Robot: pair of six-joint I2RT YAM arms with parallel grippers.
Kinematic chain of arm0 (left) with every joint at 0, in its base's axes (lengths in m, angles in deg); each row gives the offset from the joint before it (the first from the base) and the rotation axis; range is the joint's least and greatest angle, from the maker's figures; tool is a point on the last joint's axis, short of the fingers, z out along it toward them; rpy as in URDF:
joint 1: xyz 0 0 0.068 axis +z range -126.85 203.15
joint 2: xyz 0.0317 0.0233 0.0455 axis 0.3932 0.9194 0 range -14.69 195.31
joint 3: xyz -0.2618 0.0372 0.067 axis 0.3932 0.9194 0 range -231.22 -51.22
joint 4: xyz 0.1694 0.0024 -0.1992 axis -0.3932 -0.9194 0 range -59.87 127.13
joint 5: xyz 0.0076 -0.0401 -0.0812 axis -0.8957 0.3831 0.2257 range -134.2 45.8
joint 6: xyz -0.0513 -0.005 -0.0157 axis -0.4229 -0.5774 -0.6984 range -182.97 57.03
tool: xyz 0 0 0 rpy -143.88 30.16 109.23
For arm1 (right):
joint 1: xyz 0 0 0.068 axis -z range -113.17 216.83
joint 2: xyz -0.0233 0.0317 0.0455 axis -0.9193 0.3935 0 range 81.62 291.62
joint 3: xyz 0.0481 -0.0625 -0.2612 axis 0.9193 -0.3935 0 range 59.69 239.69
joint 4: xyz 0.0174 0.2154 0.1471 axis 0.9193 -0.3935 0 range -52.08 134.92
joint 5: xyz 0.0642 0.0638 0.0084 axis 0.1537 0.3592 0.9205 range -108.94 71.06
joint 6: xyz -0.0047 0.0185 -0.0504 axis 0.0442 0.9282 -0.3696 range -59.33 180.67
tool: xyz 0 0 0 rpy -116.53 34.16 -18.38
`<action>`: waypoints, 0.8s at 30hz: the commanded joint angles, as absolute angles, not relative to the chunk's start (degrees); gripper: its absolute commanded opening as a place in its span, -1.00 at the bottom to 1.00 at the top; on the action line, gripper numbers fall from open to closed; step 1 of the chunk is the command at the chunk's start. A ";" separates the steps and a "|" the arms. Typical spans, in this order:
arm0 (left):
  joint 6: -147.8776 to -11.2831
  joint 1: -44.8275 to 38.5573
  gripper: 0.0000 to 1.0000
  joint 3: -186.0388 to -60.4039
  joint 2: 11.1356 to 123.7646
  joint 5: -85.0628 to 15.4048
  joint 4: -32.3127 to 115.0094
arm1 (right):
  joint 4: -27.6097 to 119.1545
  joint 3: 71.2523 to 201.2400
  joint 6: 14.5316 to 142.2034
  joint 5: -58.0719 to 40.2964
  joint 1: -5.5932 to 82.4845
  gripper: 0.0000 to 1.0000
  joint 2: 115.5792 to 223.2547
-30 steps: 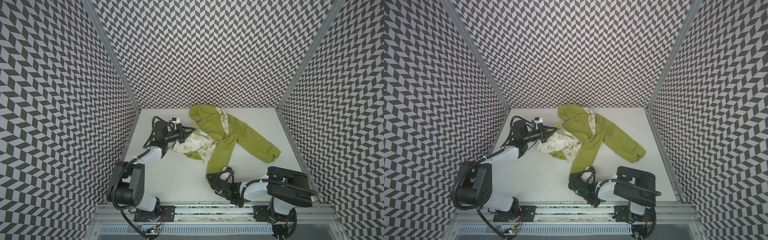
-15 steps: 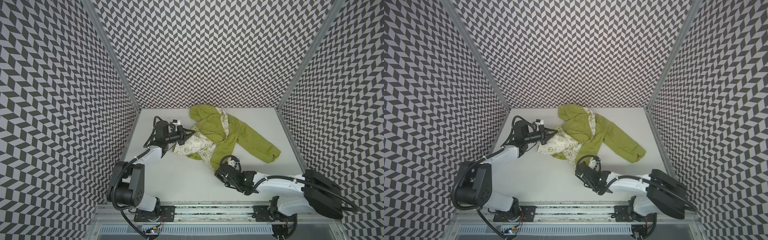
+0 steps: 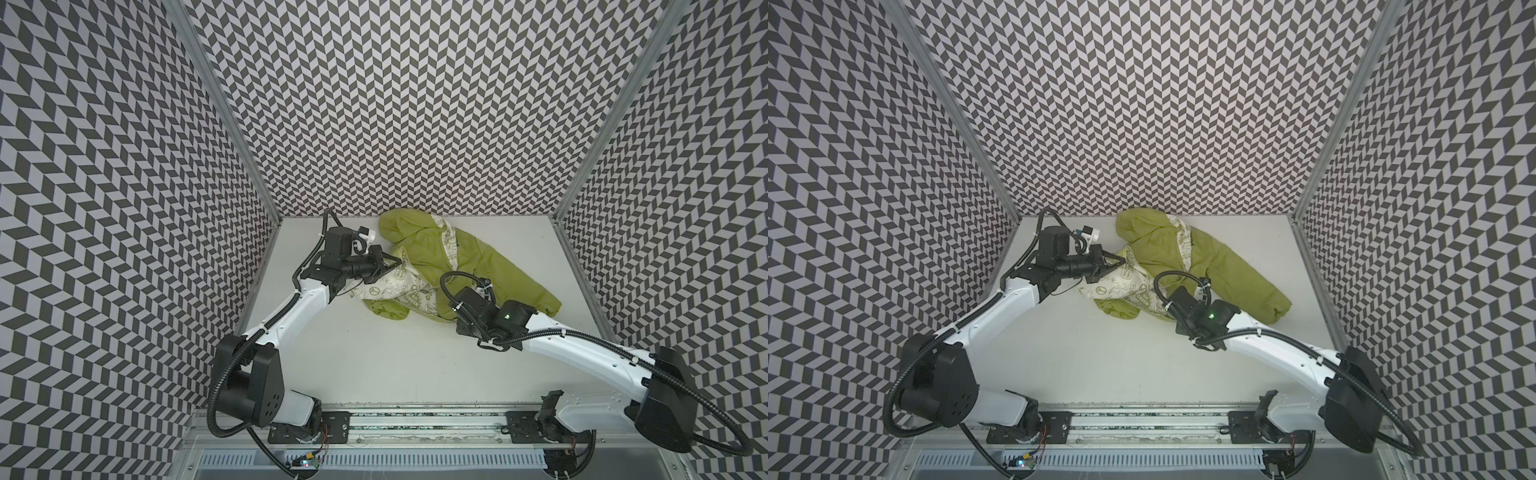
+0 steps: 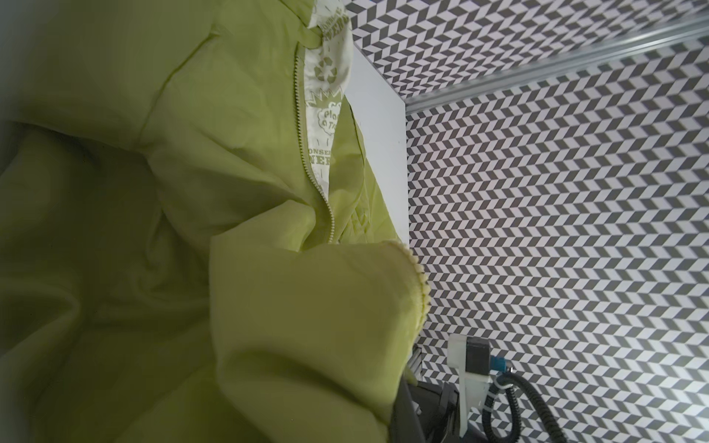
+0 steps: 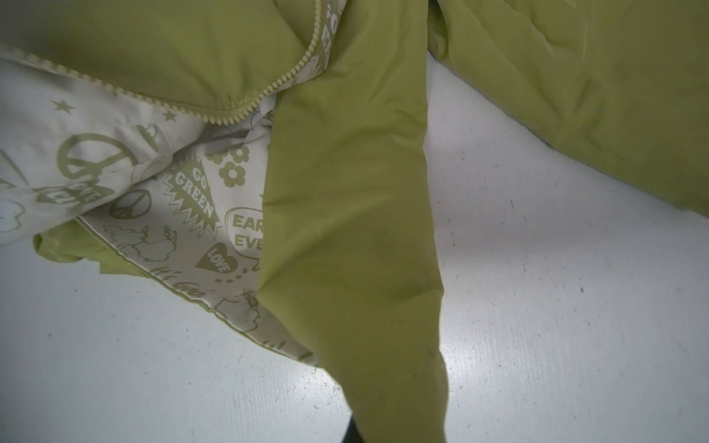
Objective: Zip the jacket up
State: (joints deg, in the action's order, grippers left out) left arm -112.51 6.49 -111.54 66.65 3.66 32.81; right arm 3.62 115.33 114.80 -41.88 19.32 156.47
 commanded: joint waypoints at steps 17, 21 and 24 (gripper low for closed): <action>-143.58 6.89 -1.00 -108.68 72.83 6.23 79.25 | 53.89 112.54 110.91 -5.46 36.59 -1.00 151.43; -147.37 6.88 -1.00 -108.48 71.98 5.89 85.47 | 65.15 115.02 116.77 -0.29 37.36 -1.00 155.98; -151.16 6.89 -1.00 -107.47 71.82 4.84 91.96 | 75.56 115.72 121.71 0.96 37.41 -1.00 159.62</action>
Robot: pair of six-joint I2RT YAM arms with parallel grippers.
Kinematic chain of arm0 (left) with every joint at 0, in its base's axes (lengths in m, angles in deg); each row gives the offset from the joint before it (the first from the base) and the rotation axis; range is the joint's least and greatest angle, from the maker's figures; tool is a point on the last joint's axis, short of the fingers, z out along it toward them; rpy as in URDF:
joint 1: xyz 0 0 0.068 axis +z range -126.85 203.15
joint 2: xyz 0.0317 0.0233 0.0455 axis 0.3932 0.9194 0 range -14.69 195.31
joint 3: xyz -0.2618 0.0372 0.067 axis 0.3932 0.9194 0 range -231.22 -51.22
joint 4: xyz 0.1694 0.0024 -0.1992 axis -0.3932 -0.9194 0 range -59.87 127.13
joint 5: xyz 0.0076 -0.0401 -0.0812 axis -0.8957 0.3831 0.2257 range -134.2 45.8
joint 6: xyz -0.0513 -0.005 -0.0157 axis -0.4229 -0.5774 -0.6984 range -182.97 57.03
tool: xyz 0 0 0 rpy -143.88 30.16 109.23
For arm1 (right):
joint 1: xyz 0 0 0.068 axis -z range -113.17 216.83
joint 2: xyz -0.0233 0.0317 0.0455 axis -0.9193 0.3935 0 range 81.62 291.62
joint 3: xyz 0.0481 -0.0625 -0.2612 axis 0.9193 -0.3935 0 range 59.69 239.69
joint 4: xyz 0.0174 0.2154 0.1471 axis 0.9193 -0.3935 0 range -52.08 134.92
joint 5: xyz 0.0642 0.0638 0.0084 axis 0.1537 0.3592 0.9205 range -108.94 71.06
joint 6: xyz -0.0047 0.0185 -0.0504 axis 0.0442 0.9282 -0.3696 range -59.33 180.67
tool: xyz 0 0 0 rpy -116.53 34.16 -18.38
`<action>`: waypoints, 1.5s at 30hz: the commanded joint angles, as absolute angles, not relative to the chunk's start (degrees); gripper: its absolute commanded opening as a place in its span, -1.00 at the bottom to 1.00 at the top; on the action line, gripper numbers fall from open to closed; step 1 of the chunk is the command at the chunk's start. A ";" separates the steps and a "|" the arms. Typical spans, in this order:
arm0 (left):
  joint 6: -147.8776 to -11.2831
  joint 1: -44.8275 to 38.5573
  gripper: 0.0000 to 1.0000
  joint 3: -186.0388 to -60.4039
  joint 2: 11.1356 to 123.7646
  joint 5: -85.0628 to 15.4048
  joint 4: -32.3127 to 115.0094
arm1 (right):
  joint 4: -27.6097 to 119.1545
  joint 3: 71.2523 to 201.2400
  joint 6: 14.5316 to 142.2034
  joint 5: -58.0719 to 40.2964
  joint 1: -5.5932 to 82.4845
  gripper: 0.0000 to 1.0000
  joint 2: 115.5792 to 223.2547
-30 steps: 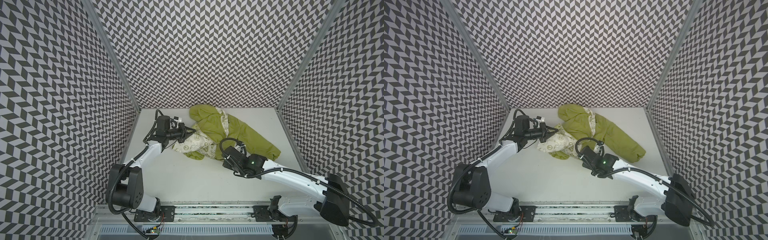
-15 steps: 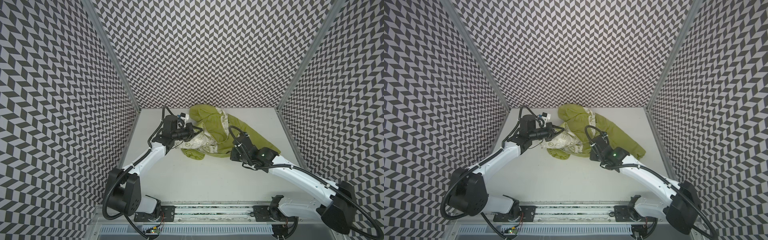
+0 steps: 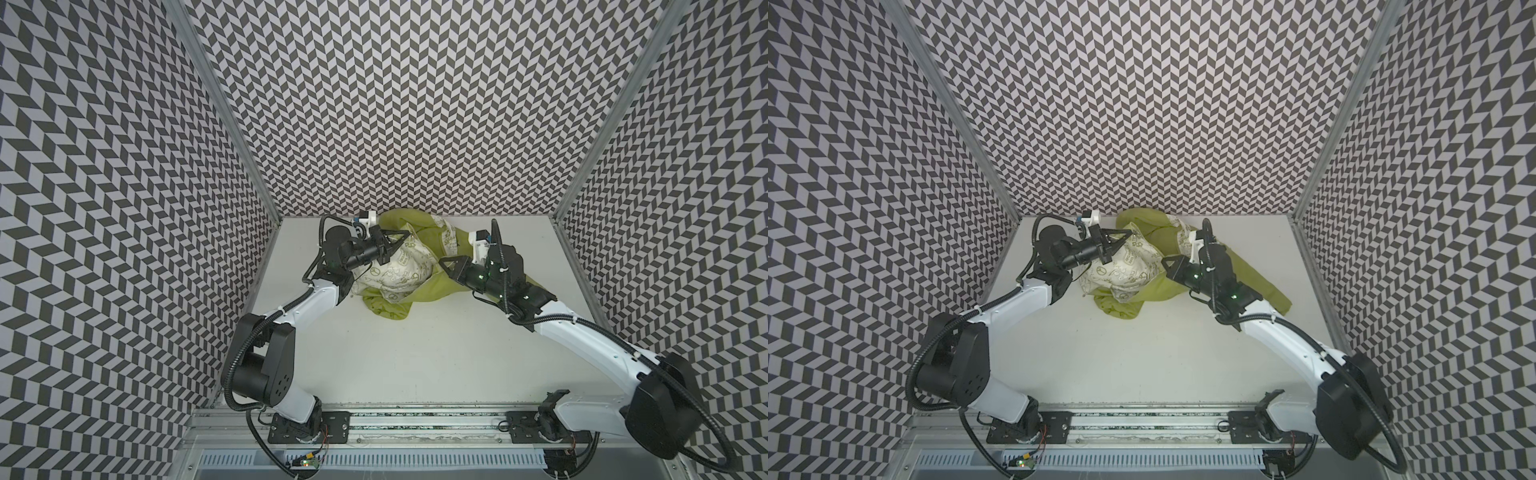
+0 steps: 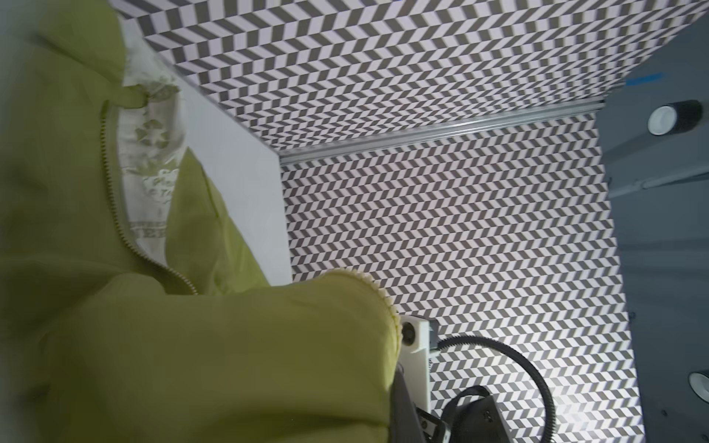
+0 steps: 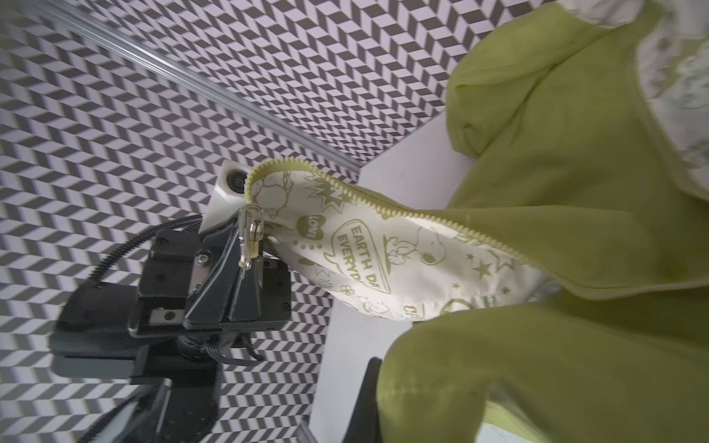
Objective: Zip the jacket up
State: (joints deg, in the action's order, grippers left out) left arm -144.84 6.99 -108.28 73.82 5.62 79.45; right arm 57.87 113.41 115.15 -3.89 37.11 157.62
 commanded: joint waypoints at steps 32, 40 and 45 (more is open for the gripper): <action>-166.57 5.24 -1.00 -108.44 77.28 2.71 118.22 | 86.85 129.65 123.77 -9.83 34.92 -1.00 168.79; -166.34 4.13 -1.00 -107.56 77.41 3.32 118.20 | 86.67 128.76 118.51 -11.07 33.56 -1.00 167.51; -165.95 3.33 -1.00 -107.56 77.50 3.64 118.24 | 90.00 127.04 117.82 -13.60 33.20 -1.00 167.07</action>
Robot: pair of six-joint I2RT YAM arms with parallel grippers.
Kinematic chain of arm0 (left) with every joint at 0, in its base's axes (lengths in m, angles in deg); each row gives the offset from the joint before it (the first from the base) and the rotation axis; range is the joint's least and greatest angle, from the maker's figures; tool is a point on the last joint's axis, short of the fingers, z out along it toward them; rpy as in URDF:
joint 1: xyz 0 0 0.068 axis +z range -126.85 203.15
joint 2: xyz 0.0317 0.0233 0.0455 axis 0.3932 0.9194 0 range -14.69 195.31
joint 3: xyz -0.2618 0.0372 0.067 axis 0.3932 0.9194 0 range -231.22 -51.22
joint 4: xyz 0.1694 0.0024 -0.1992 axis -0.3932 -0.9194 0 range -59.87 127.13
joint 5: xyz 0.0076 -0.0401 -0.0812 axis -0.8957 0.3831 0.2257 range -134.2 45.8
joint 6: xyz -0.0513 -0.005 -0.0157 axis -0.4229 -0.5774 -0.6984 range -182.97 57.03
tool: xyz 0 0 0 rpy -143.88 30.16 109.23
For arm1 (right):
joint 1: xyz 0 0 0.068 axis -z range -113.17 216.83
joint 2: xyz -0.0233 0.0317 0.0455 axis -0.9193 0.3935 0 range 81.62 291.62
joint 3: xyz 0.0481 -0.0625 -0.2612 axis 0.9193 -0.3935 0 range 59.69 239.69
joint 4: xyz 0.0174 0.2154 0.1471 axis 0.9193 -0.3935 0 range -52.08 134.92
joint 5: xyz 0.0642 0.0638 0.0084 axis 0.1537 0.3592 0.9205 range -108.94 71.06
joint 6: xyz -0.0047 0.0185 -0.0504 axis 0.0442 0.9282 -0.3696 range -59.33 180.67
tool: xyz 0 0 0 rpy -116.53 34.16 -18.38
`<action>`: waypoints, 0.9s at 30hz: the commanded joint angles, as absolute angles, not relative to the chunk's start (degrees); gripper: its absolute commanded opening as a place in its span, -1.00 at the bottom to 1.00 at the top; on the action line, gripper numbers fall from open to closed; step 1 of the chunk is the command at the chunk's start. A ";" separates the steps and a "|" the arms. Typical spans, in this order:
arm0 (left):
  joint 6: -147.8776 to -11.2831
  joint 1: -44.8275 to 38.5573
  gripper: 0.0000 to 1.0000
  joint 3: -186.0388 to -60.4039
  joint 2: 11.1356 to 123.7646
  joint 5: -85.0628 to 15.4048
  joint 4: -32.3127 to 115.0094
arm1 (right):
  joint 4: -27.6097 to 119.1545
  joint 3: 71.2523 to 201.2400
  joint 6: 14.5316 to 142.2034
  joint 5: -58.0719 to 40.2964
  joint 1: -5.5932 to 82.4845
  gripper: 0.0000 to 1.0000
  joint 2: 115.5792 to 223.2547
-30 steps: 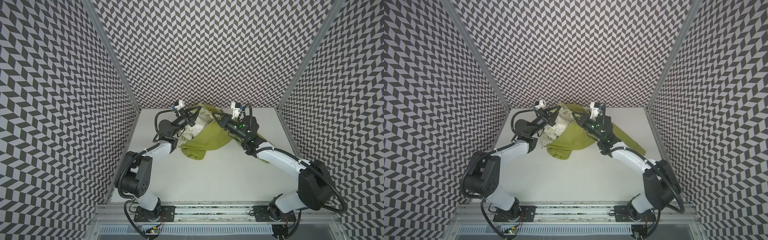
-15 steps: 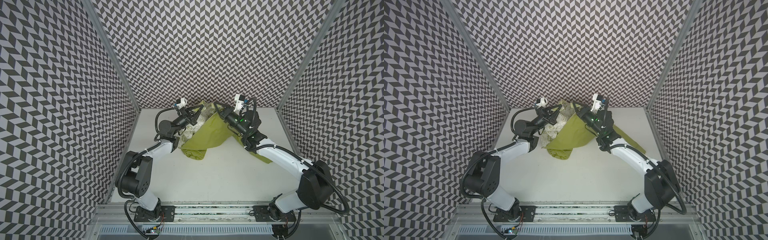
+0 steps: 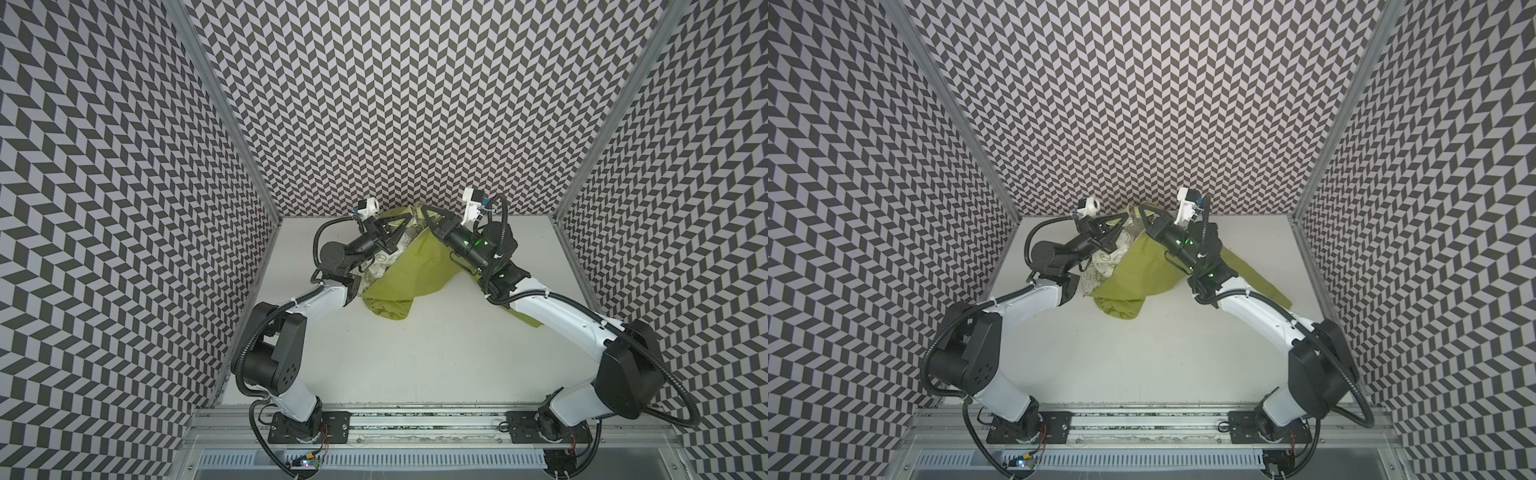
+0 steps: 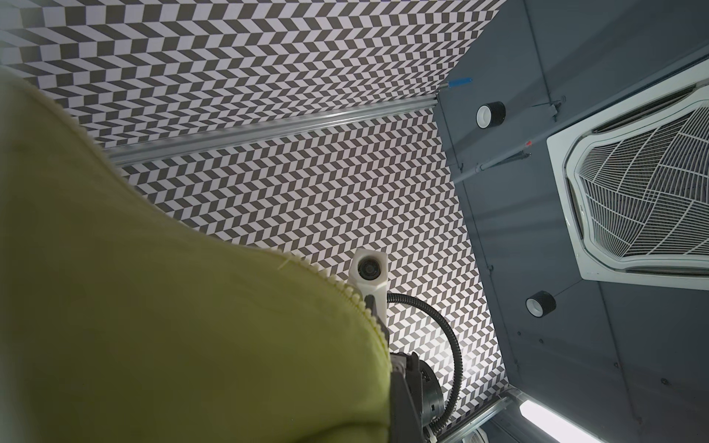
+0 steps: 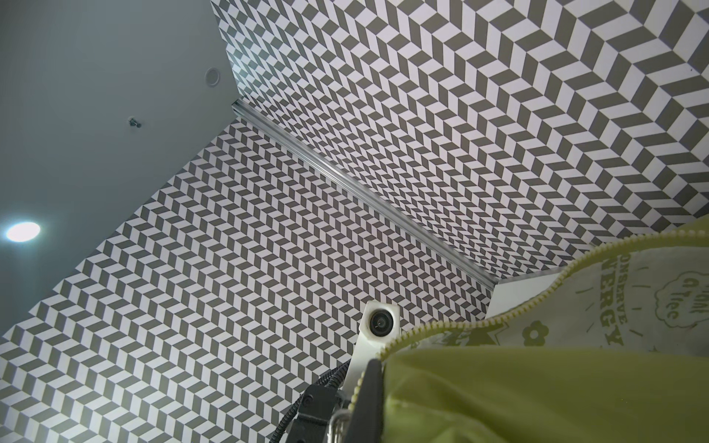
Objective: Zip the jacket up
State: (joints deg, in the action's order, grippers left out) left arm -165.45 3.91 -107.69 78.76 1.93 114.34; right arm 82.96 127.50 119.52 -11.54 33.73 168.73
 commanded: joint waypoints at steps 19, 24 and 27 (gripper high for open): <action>-164.22 2.50 -1.00 -105.80 76.96 1.41 118.23 | 95.83 123.58 115.57 -17.66 31.79 -1.00 165.49; -164.31 2.33 -1.00 -105.80 77.30 1.44 118.28 | 95.24 124.61 113.02 -16.89 31.32 -1.00 165.95; -164.40 2.32 -1.00 -106.03 77.46 1.49 118.33 | 95.50 124.73 112.45 -17.03 31.07 -1.00 166.10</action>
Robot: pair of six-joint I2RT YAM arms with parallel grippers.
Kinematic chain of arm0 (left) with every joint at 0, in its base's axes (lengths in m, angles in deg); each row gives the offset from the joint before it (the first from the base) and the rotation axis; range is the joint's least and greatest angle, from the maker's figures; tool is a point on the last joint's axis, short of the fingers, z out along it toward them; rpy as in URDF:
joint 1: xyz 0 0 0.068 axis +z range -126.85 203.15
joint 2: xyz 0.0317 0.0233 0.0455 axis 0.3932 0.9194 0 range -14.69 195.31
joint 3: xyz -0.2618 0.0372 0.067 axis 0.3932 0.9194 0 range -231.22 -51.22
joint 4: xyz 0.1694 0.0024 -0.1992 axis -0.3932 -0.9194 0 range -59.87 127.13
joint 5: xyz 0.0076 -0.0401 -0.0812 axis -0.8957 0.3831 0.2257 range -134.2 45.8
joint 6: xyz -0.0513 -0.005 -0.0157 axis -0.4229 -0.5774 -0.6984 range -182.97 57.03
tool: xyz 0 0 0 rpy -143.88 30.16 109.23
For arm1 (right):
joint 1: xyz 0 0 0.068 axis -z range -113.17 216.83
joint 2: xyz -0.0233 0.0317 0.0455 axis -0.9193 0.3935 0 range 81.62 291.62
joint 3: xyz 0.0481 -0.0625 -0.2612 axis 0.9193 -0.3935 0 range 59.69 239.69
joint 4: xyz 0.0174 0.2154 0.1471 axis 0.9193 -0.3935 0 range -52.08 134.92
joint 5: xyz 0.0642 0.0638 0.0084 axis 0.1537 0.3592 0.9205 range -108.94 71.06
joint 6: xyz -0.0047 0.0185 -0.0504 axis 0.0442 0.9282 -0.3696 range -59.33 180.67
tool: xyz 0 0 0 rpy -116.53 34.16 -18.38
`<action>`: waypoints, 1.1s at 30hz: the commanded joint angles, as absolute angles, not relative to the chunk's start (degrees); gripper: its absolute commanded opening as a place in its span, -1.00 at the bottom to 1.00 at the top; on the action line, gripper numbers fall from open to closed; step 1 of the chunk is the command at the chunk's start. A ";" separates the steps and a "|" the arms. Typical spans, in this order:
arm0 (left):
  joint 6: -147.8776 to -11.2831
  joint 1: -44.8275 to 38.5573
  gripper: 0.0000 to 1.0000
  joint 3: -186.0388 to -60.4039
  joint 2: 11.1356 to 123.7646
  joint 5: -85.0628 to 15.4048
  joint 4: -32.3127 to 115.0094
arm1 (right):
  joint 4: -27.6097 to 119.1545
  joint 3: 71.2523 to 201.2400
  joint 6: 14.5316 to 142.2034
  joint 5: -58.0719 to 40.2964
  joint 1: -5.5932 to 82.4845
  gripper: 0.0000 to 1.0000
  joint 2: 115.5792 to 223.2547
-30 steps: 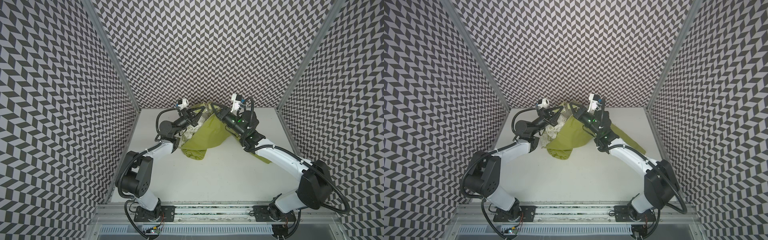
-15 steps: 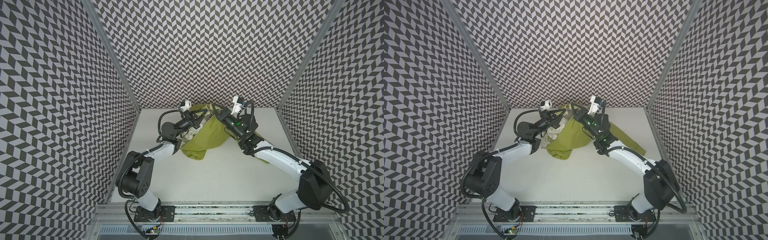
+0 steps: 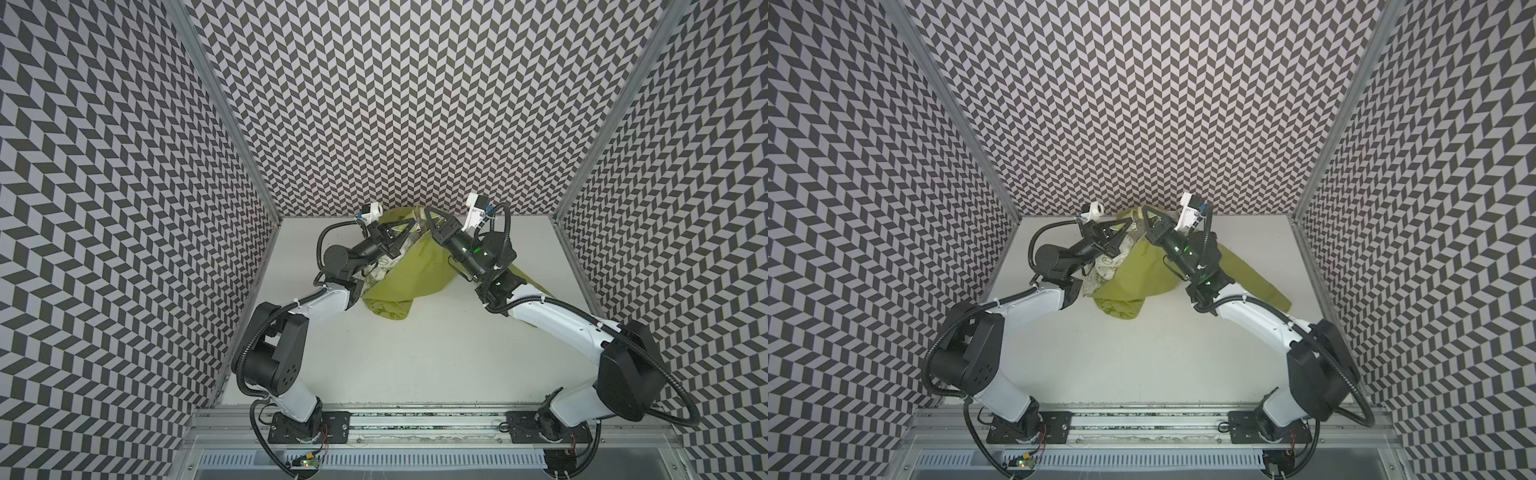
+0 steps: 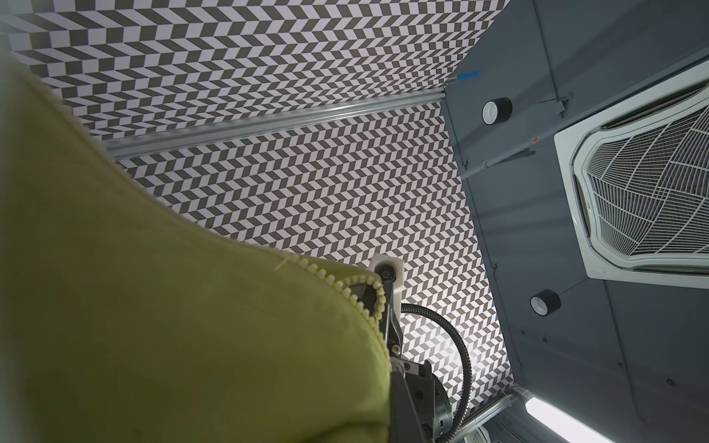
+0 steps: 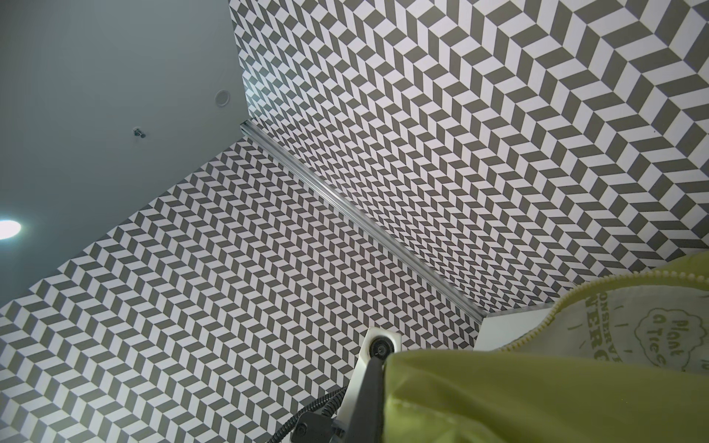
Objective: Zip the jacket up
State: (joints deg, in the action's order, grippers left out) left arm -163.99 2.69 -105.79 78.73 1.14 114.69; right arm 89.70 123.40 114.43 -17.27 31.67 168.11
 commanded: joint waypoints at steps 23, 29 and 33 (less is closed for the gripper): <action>-164.31 2.31 -1.00 -106.28 78.47 1.09 118.27 | 96.26 123.85 110.43 -19.25 30.43 -1.00 165.29; -164.57 2.31 -1.00 -106.23 78.60 1.01 118.26 | 96.79 123.89 109.11 -19.30 30.44 -1.00 165.23; -164.66 2.29 -1.00 -106.24 78.69 0.94 118.31 | 95.93 124.31 108.02 -18.05 30.41 -1.00 165.17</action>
